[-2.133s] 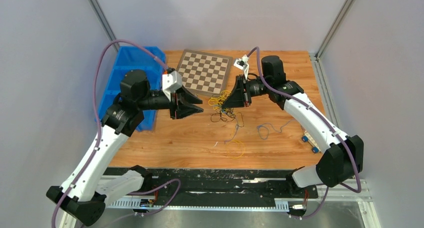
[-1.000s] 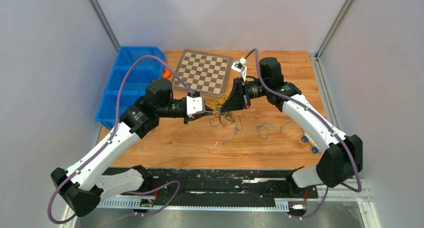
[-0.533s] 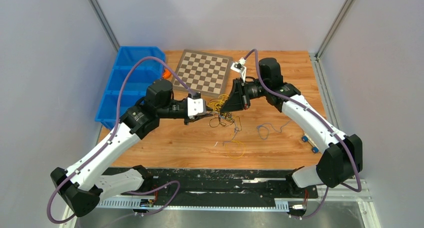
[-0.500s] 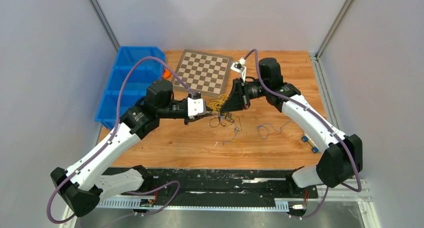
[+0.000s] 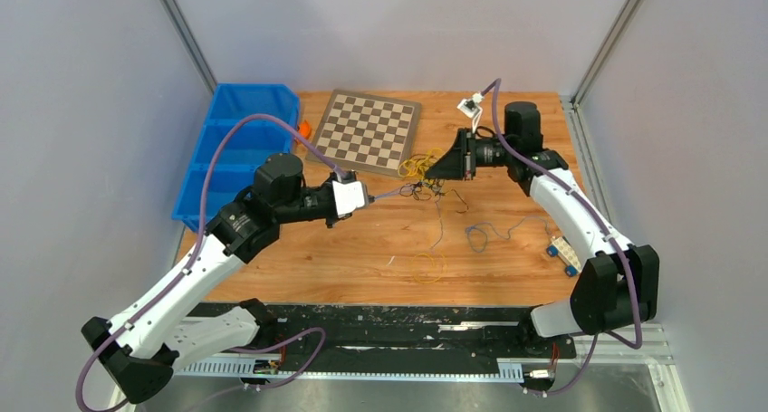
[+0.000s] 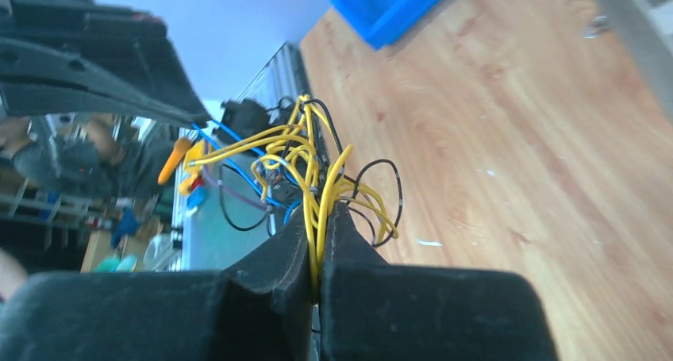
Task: Untangle the cables
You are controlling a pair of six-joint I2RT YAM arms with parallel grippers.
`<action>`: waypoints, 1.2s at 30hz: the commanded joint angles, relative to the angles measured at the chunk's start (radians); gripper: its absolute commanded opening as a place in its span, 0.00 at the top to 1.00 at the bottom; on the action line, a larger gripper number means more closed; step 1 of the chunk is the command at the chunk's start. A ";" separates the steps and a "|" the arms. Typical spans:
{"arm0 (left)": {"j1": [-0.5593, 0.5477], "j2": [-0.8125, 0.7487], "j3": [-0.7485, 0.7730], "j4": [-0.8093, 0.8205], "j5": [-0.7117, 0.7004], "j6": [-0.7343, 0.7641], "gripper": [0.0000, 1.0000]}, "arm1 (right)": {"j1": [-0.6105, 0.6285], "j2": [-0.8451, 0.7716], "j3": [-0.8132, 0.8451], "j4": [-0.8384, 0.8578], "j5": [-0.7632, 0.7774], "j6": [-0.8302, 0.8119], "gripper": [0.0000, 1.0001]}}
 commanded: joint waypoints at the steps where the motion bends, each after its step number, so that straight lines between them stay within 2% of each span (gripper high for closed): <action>1: -0.004 -0.058 -0.014 -0.007 -0.077 -0.021 1.00 | -0.095 -0.009 -0.003 0.037 0.058 0.040 1.00; 5: -0.001 -0.088 -0.036 -0.015 -0.107 -0.023 1.00 | -0.148 -0.020 -0.017 0.034 0.098 0.040 1.00; 9: 0.045 -0.121 -0.038 -0.022 -0.103 -0.064 1.00 | -0.258 -0.006 -0.002 0.026 0.140 0.017 1.00; 14: 0.195 -0.160 -0.021 -0.028 -0.066 -0.171 1.00 | -0.478 0.075 0.061 -0.014 0.176 -0.076 1.00; 20: 0.375 -0.184 0.042 -0.048 -0.006 -0.259 1.00 | -0.617 0.202 0.128 -0.052 0.192 -0.180 1.00; 26: 0.436 -0.175 0.106 -0.059 0.041 -0.308 1.00 | -0.642 0.270 0.159 -0.059 0.176 -0.189 1.00; 30: 0.437 -0.143 0.098 -0.082 0.143 -0.324 1.00 | -0.624 0.275 0.183 -0.057 0.056 -0.134 1.00; 36: 0.436 -0.052 0.041 -0.120 0.187 -0.309 1.00 | -0.552 0.200 0.220 -0.055 -0.092 -0.086 1.00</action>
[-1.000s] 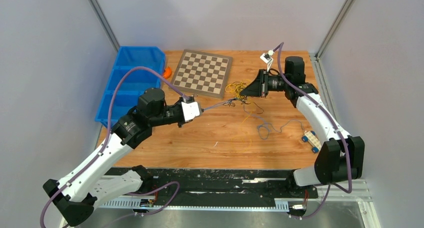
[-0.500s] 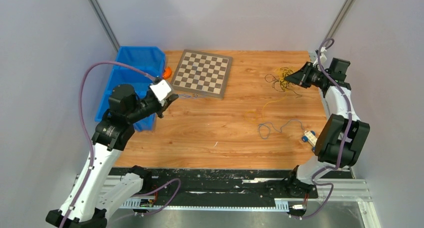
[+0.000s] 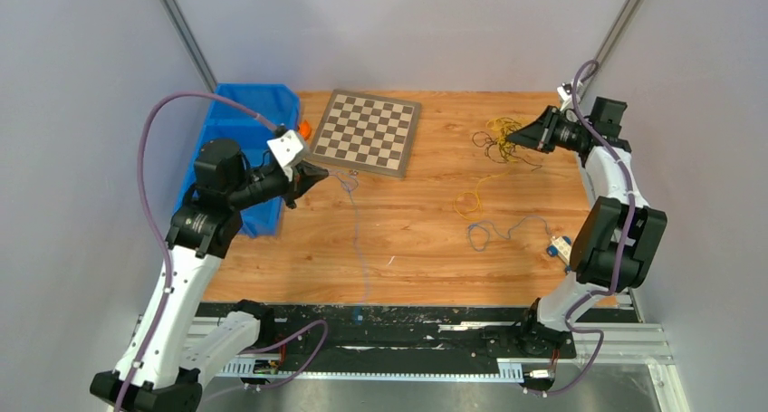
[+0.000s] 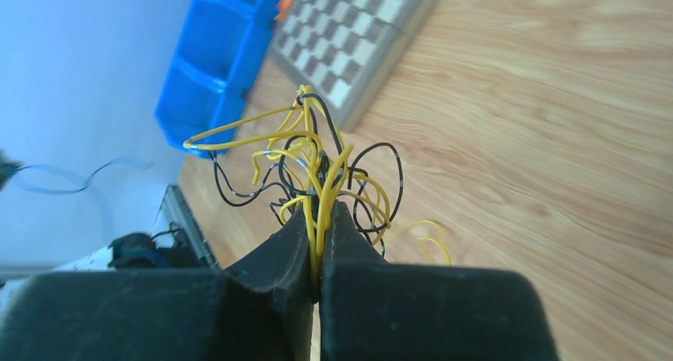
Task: Untangle the cables
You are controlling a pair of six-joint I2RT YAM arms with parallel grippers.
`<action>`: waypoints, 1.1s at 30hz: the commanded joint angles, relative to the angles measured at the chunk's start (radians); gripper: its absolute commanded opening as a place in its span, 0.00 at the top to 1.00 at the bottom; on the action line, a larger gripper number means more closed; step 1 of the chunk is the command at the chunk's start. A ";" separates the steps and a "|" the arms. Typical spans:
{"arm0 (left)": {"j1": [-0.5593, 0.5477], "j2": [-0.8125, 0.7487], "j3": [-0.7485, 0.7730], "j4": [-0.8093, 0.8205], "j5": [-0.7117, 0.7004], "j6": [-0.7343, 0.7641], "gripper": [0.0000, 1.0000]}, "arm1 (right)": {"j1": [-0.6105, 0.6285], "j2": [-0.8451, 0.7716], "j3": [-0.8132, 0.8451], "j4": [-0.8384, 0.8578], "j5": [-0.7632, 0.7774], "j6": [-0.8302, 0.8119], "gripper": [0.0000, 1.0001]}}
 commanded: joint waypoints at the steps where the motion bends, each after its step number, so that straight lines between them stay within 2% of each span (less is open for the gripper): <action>1: 0.003 0.073 -0.049 -0.024 0.064 0.003 1.00 | 0.071 -0.093 0.067 0.022 -0.177 0.044 1.00; 6: -0.017 0.115 -0.126 0.040 0.039 0.050 0.98 | 0.202 -0.157 0.083 0.020 -0.230 0.055 1.00; 7: -0.044 0.130 -0.123 0.035 0.036 0.079 0.81 | 0.229 -0.167 0.085 0.020 -0.235 0.055 1.00; 8: -0.060 0.138 -0.108 0.028 0.040 0.095 0.68 | 0.257 -0.177 0.087 0.020 -0.239 0.053 1.00; 9: -0.092 0.150 -0.098 0.019 0.048 0.108 0.50 | 0.283 -0.184 0.088 0.020 -0.244 0.053 1.00; 11: -0.136 0.163 -0.070 0.047 0.066 0.068 0.37 | 0.335 -0.197 0.090 0.020 -0.246 0.047 1.00; 13: -0.171 0.181 -0.044 0.109 0.092 -0.017 0.34 | 0.393 -0.209 0.089 0.018 -0.239 0.039 1.00; 20: -0.323 0.264 0.037 0.315 0.066 -0.280 0.32 | 0.511 -0.232 0.065 0.019 -0.166 0.030 1.00; 28: -0.371 0.340 0.058 0.400 0.042 -0.431 0.31 | 0.570 -0.241 0.040 0.020 -0.124 0.026 1.00; 30: -0.379 0.346 0.048 0.420 0.040 -0.463 0.36 | 0.574 -0.233 0.026 0.019 -0.119 0.024 1.00; 32: -0.388 0.347 0.046 0.427 0.024 -0.473 0.56 | 0.574 -0.225 0.021 0.020 -0.121 0.026 0.99; 33: -0.391 0.348 0.047 0.430 0.023 -0.480 0.78 | 0.573 -0.221 0.019 0.020 -0.119 0.026 0.98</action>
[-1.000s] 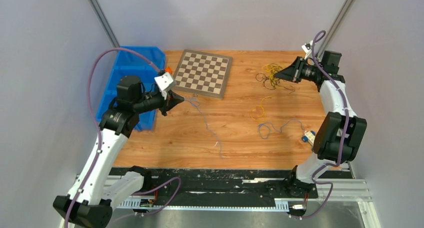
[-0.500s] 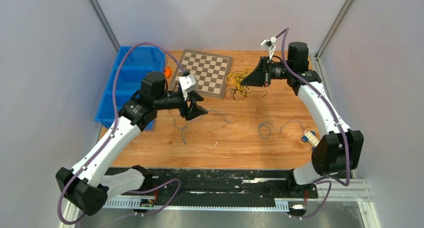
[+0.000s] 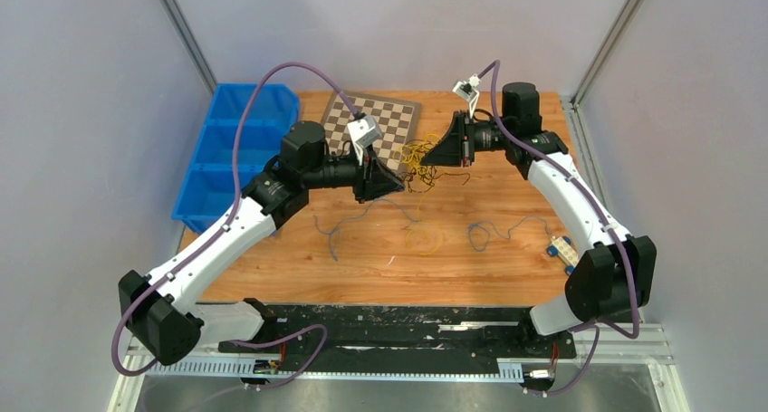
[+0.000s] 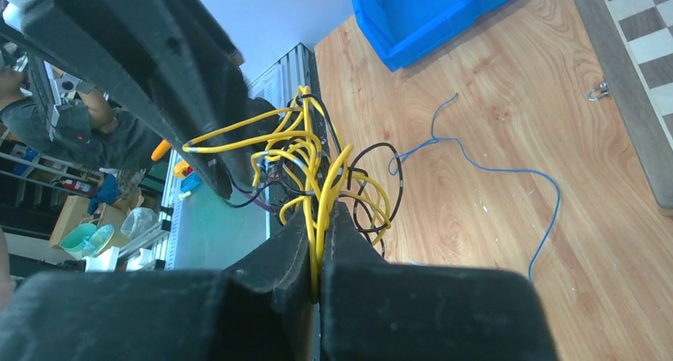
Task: Untangle the cables
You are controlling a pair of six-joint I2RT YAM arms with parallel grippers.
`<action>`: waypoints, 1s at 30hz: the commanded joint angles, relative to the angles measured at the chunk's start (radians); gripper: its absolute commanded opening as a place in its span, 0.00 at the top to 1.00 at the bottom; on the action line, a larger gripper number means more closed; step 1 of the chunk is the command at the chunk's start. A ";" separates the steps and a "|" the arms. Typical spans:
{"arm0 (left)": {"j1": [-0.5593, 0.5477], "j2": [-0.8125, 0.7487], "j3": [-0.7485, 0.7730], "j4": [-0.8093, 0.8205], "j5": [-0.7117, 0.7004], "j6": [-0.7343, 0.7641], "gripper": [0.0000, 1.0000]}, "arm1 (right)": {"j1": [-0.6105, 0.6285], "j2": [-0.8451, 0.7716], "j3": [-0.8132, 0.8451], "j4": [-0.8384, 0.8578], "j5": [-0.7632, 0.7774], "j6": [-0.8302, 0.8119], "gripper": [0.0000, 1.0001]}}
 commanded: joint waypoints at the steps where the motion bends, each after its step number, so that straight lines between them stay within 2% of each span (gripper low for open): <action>1: -0.019 -0.010 0.028 0.080 -0.017 -0.073 0.90 | 0.001 -0.009 -0.009 0.019 0.013 -0.017 0.98; 2: -0.019 -0.019 0.031 0.079 -0.016 -0.077 0.98 | -0.003 -0.006 -0.012 0.019 0.022 -0.020 0.97; 4: -0.019 -0.039 0.046 0.077 0.000 -0.075 1.00 | -0.029 0.009 -0.020 0.018 0.059 -0.030 0.97; 12: -0.019 -0.099 0.225 0.025 0.088 -0.059 1.00 | -0.222 0.179 0.015 0.021 0.162 -0.083 0.94; 18: 0.001 -0.072 0.429 0.047 0.079 -0.072 1.00 | -0.346 0.332 0.095 0.019 0.232 -0.118 0.94; 24: 0.102 0.004 0.616 0.164 0.056 -0.227 1.00 | -0.452 0.462 0.161 0.018 0.254 -0.125 0.92; 30: 0.161 0.084 0.775 0.241 -0.003 -0.288 1.00 | -0.475 0.537 0.171 0.018 0.296 -0.144 0.91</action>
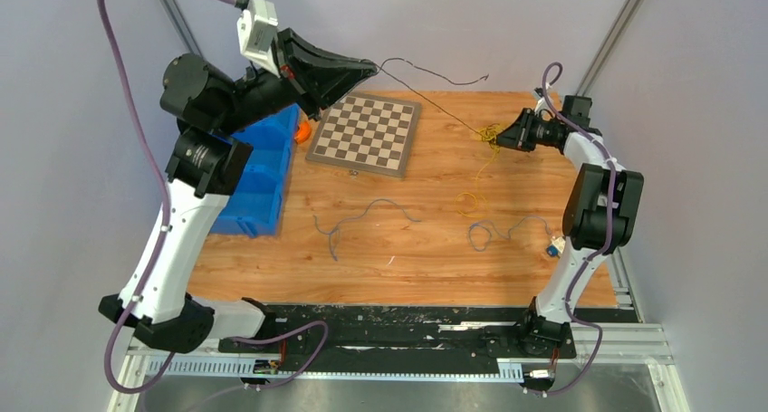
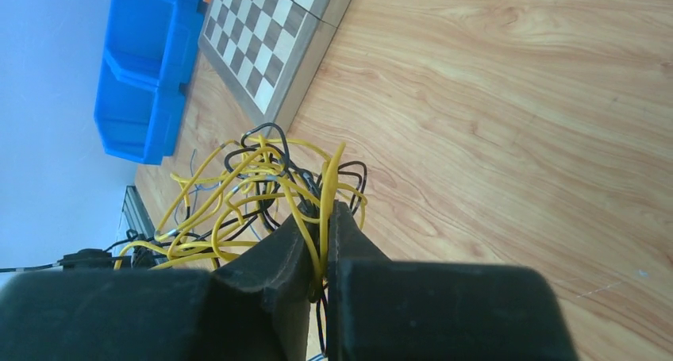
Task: Untangle the cables
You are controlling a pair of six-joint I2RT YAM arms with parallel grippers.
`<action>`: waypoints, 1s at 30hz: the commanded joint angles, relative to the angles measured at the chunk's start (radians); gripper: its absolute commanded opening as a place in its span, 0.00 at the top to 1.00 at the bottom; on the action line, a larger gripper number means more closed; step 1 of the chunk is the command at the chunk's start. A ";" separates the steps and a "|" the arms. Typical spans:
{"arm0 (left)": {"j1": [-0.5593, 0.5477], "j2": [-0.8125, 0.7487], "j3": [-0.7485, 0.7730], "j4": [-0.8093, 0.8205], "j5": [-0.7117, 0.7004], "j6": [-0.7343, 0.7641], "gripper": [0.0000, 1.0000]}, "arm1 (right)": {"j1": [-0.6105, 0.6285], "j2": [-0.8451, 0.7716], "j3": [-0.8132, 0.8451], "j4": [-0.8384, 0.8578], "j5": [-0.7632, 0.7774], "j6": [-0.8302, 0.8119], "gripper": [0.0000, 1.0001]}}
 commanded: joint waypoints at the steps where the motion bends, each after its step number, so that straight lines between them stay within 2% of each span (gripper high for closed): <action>1: 0.029 0.039 0.126 0.137 -0.060 -0.082 1.00 | -0.006 0.057 0.039 0.026 0.081 -0.056 0.91; 9: 0.100 0.111 0.332 0.194 -0.131 -0.175 1.00 | -0.023 0.139 0.061 0.026 0.174 -0.090 0.87; 13: 0.101 0.119 0.368 0.201 -0.124 -0.189 1.00 | -0.047 0.181 0.092 0.027 0.178 -0.066 0.84; 22: 0.168 0.120 0.367 0.195 -0.200 -0.165 1.00 | -0.061 0.186 0.105 0.026 0.179 -0.057 0.83; 30: 0.227 0.184 0.586 0.186 -0.288 -0.115 1.00 | -0.078 0.218 0.118 0.025 0.249 -0.072 0.83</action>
